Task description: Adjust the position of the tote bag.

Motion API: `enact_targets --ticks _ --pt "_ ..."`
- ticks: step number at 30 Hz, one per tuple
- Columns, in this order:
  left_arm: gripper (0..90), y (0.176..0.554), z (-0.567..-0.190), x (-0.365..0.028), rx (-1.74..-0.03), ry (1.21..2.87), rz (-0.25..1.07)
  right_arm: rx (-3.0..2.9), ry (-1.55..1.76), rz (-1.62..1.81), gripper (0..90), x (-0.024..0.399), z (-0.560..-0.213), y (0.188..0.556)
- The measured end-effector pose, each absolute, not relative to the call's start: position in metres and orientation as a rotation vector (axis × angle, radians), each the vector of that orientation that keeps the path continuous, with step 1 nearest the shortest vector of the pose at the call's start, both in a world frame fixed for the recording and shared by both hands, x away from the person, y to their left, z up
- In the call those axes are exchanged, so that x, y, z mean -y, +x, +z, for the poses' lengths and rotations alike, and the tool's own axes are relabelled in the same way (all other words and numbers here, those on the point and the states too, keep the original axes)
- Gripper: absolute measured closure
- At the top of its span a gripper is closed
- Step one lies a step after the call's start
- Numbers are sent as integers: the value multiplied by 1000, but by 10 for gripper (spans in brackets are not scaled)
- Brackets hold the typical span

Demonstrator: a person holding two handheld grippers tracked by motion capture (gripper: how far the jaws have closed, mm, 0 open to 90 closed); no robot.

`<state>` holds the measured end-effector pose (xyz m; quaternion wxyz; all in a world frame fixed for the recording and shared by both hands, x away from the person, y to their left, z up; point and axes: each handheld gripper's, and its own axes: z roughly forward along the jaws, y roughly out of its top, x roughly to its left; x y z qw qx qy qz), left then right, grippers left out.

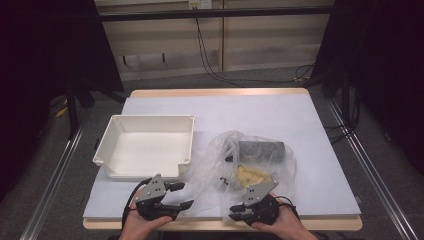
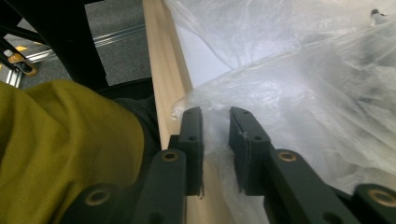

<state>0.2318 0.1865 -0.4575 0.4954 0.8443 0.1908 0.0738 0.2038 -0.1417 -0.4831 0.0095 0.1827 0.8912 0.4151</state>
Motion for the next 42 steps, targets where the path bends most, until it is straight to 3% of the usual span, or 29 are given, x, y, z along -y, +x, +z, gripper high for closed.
enact_targets --ticks 5,21,31,33,36,39,42 --pt "365 233 -458 -188 -469 2040 181 -2773 546 1261 899 138 -482 203" --pt "414 223 -459 -190 -485 2066 154 -2636 636 1473 900 167 -457 211" --pt "455 229 -466 -178 -442 2167 108 -2598 653 1497 900 173 -450 213" --pt "548 233 -468 -177 -426 2176 102 -2598 653 1503 900 173 -450 214" --pt "757 235 -468 -178 -433 2160 82 -2589 658 1506 900 175 -448 213" --pt "856 235 -467 -180 -455 2145 101 -2576 663 1510 900 177 -447 213" --pt "882 232 -464 -184 -453 2109 60 -2560 688 1522 900 183 -444 213"
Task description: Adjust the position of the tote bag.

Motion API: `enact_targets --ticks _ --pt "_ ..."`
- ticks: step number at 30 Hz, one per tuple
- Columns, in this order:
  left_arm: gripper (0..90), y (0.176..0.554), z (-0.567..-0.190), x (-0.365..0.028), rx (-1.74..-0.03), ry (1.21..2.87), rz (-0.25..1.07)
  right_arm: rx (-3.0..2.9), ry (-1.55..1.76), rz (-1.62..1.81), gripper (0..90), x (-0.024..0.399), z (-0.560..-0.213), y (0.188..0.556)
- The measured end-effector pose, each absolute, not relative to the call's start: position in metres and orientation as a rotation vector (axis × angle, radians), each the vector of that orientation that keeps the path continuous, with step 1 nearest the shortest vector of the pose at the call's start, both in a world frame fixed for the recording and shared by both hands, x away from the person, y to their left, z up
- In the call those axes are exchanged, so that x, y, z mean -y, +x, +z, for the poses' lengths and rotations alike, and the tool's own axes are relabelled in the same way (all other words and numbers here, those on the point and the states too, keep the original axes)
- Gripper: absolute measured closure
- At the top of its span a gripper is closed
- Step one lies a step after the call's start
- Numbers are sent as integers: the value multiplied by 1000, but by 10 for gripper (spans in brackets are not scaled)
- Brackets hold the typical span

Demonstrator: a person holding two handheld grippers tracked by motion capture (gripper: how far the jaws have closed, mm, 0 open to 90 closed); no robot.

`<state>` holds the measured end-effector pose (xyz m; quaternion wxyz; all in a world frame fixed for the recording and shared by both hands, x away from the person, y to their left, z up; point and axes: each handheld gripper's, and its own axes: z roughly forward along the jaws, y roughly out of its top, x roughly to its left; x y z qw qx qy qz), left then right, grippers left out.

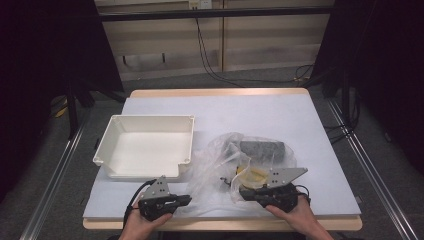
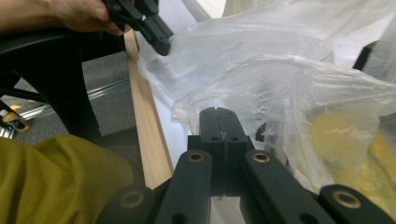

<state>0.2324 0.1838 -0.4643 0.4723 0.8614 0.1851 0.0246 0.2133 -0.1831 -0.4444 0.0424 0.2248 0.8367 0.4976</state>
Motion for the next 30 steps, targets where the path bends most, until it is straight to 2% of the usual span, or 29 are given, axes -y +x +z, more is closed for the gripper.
enact_targets --ticks 20,30 --pt "891 234 -427 -190 -451 1930 107 -2372 785 1594 900 235 -416 213" --pt "891 242 -415 -183 -434 1933 105 -2316 799 1591 900 248 -406 214"
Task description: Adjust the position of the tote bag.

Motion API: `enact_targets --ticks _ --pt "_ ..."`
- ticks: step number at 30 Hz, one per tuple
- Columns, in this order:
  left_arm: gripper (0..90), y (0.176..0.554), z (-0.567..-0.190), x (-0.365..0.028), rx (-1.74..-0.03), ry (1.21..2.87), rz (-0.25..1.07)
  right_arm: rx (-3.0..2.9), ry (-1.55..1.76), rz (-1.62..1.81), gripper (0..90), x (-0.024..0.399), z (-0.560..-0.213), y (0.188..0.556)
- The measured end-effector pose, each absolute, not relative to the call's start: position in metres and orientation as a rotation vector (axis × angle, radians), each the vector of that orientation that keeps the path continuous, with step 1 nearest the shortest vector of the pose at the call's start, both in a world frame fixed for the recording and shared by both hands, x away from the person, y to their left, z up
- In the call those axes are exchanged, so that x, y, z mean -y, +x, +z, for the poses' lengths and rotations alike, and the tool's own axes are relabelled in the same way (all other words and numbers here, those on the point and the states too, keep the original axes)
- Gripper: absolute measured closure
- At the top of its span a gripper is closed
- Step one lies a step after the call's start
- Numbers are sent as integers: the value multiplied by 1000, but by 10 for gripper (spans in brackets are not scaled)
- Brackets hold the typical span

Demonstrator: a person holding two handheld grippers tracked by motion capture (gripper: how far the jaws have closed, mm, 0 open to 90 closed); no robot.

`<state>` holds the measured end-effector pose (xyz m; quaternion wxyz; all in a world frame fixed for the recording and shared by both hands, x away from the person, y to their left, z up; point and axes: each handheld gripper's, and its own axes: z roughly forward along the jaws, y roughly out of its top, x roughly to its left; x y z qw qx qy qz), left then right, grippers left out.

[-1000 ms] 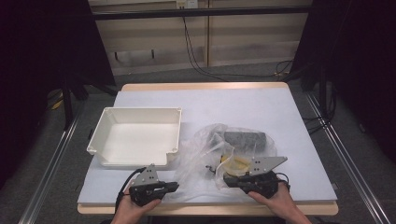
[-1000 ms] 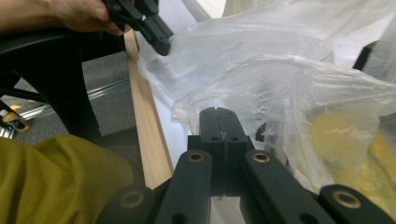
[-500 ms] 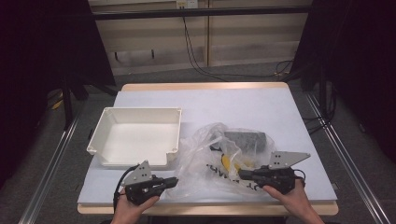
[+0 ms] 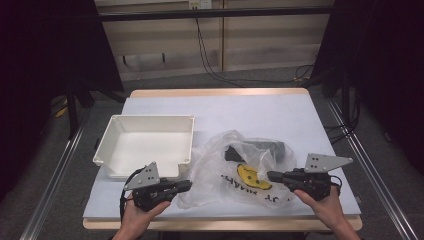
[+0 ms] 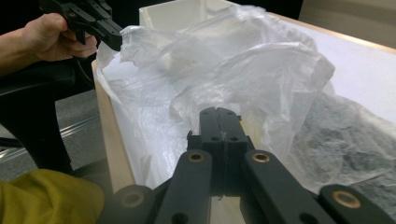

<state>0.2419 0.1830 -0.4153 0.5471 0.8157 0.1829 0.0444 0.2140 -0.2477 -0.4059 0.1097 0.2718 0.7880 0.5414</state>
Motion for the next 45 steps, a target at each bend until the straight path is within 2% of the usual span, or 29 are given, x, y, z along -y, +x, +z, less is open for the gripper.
enact_targets --ticks 11,14,19,35,45 --pt "892 250 -389 -169 -391 1894 139 -2226 831 1585 900 268 -389 216" --pt "891 262 -377 -168 -388 1939 200 -2192 838 1587 900 276 -384 215" --pt "892 273 -367 -168 -391 1911 204 -2150 848 1564 900 286 -378 217" --pt "892 307 -360 -168 -441 1891 216 -2014 929 1515 900 328 -358 244" --pt "894 320 -331 -168 -427 1876 266 -1955 951 1498 900 340 -344 258"
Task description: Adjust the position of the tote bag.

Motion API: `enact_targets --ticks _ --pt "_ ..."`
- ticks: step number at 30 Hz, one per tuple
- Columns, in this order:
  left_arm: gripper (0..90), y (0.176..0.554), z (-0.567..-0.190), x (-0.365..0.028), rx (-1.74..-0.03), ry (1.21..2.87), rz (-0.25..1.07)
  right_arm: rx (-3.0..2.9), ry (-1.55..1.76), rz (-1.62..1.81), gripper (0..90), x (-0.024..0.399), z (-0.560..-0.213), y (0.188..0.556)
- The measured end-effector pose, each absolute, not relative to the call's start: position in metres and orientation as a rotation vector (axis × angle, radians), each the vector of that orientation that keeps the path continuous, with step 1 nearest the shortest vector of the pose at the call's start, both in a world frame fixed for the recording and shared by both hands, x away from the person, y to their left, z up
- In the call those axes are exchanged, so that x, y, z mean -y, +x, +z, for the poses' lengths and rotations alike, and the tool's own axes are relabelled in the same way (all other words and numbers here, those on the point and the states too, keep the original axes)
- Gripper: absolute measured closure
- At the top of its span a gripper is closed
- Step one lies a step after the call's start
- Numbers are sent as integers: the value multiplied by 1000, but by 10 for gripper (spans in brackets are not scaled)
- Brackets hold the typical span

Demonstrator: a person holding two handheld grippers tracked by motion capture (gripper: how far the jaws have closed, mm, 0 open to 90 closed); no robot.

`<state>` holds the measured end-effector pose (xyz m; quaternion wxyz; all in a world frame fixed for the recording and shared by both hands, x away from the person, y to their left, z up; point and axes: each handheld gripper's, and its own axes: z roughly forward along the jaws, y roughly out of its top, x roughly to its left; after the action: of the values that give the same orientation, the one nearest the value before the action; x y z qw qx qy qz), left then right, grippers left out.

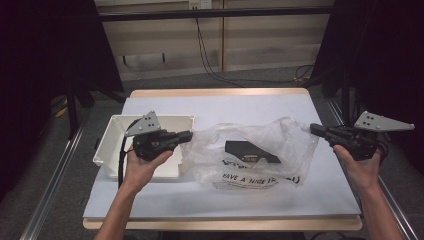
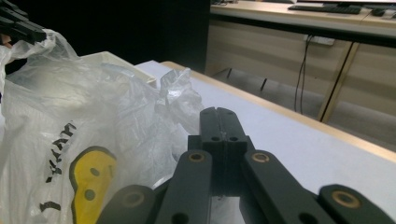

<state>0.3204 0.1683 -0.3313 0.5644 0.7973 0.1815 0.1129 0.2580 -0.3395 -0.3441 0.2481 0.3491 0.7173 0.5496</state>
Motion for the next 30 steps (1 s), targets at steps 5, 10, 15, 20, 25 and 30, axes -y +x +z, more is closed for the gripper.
enact_targets --ticks 5,10,15,20,25,30 --pt "895 334 -316 -165 -431 1869 284 -1907 962 1481 900 350 -329 265" --pt "895 344 -306 -156 -409 1868 276 -1887 965 1466 900 356 -320 269" --pt "896 350 -283 -152 -388 1847 299 -1815 969 1464 900 371 -299 271" --pt "896 349 -274 -150 -368 1836 304 -1777 941 1461 900 376 -279 270" --pt "897 357 -297 -152 -416 1896 286 -1791 967 1426 900 377 -288 271" --pt "897 361 -322 -151 -454 1964 260 -1832 1032 1410 900 379 -317 278"
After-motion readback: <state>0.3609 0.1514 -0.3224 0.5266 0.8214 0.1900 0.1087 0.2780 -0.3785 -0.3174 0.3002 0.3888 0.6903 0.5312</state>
